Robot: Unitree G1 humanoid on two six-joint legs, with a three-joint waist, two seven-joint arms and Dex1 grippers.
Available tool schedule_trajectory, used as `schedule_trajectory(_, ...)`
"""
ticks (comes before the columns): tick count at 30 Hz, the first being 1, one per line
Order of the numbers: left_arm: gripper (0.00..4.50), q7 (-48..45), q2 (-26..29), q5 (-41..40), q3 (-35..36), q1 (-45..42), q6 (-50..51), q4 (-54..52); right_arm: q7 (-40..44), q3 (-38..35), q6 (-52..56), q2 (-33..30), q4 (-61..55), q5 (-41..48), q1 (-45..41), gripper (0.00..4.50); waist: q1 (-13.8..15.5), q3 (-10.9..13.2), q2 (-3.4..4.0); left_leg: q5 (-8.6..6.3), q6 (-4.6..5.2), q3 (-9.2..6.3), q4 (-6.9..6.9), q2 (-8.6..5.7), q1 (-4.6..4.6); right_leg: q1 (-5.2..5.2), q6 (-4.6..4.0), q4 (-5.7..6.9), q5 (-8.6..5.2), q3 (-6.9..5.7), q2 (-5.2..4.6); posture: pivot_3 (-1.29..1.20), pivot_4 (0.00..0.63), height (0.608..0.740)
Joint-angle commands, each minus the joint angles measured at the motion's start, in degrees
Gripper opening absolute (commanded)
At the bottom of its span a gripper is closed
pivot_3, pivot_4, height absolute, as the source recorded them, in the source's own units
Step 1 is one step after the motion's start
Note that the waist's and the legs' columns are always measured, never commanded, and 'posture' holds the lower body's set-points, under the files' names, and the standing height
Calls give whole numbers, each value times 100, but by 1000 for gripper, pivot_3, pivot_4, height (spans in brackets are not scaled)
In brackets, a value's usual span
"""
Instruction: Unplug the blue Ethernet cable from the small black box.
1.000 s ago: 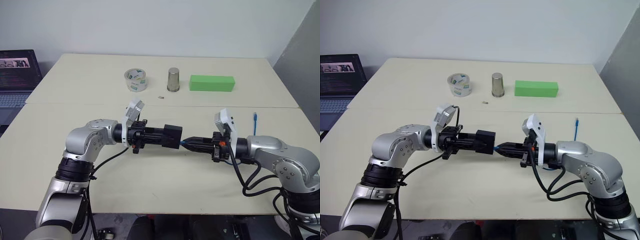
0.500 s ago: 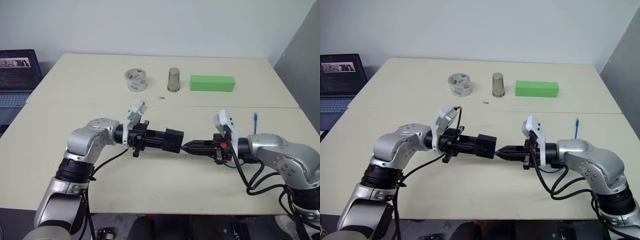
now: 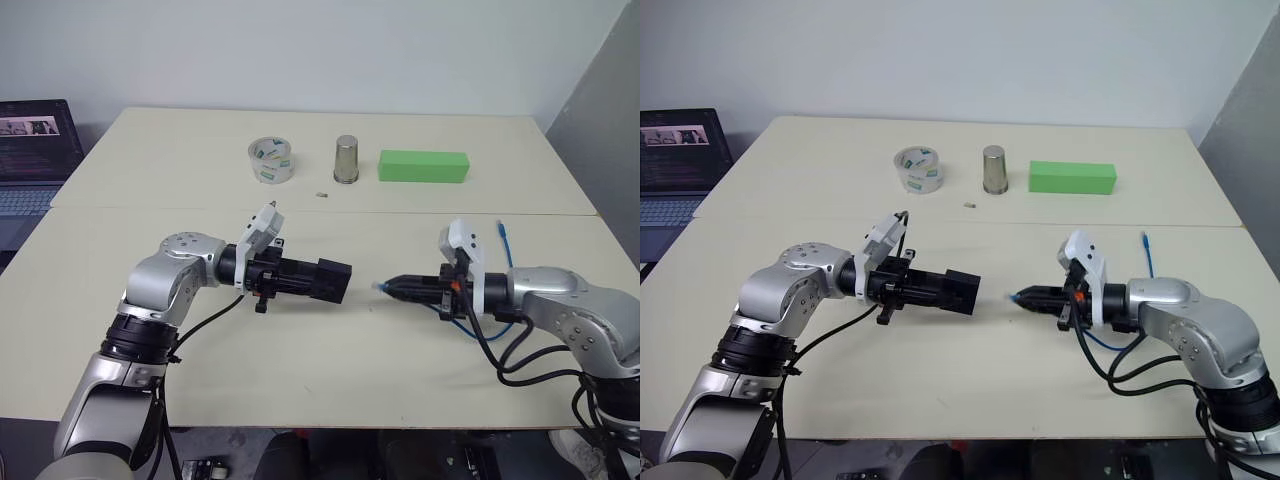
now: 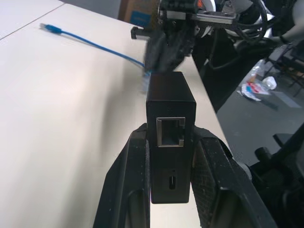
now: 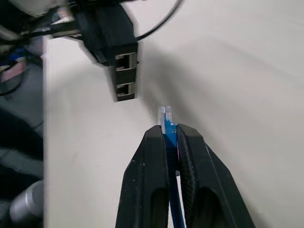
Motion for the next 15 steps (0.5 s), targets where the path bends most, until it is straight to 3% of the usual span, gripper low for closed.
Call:
schedule_trajectory(1, 781, 400, -91, 193, 250, -89, -352, 182, -780, 197, -1066, 265, 845, -1272, -259, 29, -3, 0, -1, 0, 0, 2, 0, -2, -1, -2, 0, 1, 0, 2, -1, 0, 150, 740)
schedule_trajectory(4, 781, 855, -303, 396, 301, -16, -666, 289, -1782, 356, -1668, 682, 2109, -2288, -529, 29, -10, 0, 0, 0, -1, 5, -3, 1, -2, -4, 0, 0, 0, 2, 0, 0, 150, 740)
schedule_trajectory(6, 781, 1103, -419, 492, 327, 26, -813, 311, -1996, 333, -1809, 801, 2526, -2552, -607, 731, -13, 0, 0, 1, -2, 8, -5, 2, -4, -9, 0, 1, 0, 3, -1, 0, 150, 740)
schedule_trajectory(7, 781, 1200, -464, 538, 339, 48, -884, 322, -1965, 299, -1812, 845, 2587, -2561, -621, 804, -3, 1, 0, 1, -2, 11, -4, 3, -3, -9, 0, 1, 0, 5, -1, 0, 150, 740)
schedule_trajectory(11, 781, 1843, -653, 769, 475, 163, -1172, 455, -1506, 153, -1686, 768, 2016, -2341, -476, 1841, -13, 1, 1, 1, -2, 18, -5, 3, -14, -26, 0, 7, 0, 9, -4, 0, 150, 740)
schedule_trajectory(15, 781, 2869, -978, 1113, 764, 258, -1911, 813, -553, 100, -1416, 341, 804, -1790, -164, 2695, 2, 1, 2, 1, -2, 16, -6, 6, -16, -27, 0, 8, 0, 6, -2, 0, 150, 740)
